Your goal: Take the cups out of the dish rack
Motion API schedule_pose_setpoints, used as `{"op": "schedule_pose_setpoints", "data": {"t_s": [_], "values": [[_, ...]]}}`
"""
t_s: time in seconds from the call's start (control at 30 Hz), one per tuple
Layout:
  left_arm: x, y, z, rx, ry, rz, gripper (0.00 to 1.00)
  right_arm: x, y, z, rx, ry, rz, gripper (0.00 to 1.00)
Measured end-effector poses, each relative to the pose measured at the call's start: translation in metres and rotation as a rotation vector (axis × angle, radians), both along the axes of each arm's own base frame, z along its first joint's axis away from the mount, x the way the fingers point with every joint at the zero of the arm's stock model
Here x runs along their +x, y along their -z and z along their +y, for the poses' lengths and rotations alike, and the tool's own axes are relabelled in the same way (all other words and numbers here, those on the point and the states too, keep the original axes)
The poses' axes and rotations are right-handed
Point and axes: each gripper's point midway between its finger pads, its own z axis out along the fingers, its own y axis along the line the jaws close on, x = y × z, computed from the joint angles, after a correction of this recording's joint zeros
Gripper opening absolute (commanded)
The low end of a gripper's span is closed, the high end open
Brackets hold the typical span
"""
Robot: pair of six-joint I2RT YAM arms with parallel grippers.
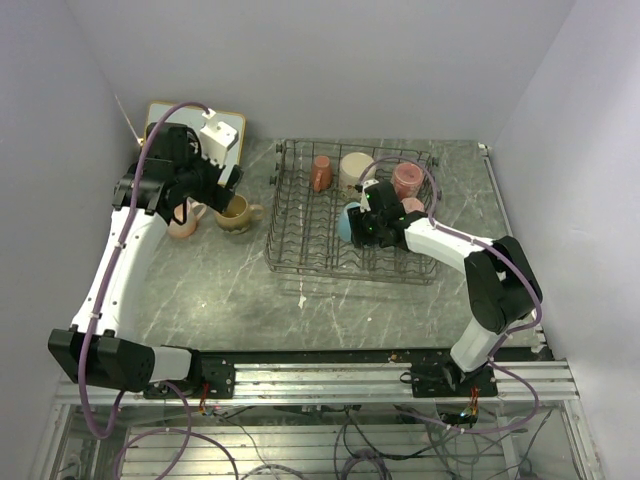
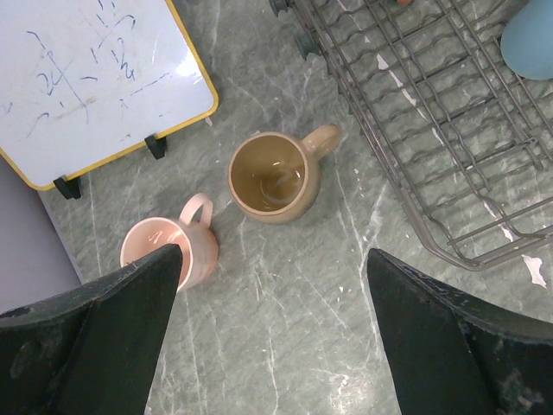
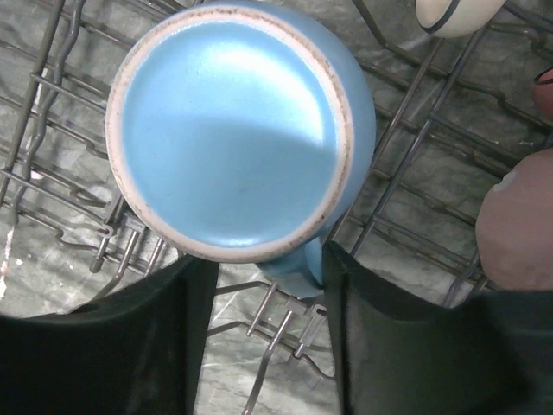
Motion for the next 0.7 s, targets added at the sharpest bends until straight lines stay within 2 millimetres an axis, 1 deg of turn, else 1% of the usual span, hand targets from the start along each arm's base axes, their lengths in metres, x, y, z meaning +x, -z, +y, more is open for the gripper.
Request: {"op": "schedule_pose_setpoints", "data": {"t_s": [0.13,0.27,0.4,0.43,0.57,0.7], "values": [[-0.003,-0.005,0.0,-0.003,0.0,-0.013,0.99,0.0,0.001,-0.001,-0.008,-0.005,0.001,0.35],[-0.006,-0.007,0.0,-0.006,0.002,-0.022,0.99,0.0,0.001,-0.003,-0.016,-0.004,-0.001,0.14],[-0.009,-0.004,-0.001,-0.009,0.009,-0.012,0.99,0.001,-0.002,-0.006,-0.024,0.006,-0.011,0.02],[-0.009,-0.003,-0.001,-0.01,0.011,-0.009,0.99,0.001,-0.002,-0.006,-0.026,0.005,-0.011,0.0],[-0.011,0.001,-0.002,-0.014,0.019,0.003,0.99,0.002,-0.005,-0.007,-0.036,0.009,-0.013,0.0],[-0.014,0.01,-0.003,-0.007,0.03,0.021,0.99,0.002,-0.017,-0.01,-0.043,0.02,-0.025,0.0]]}}
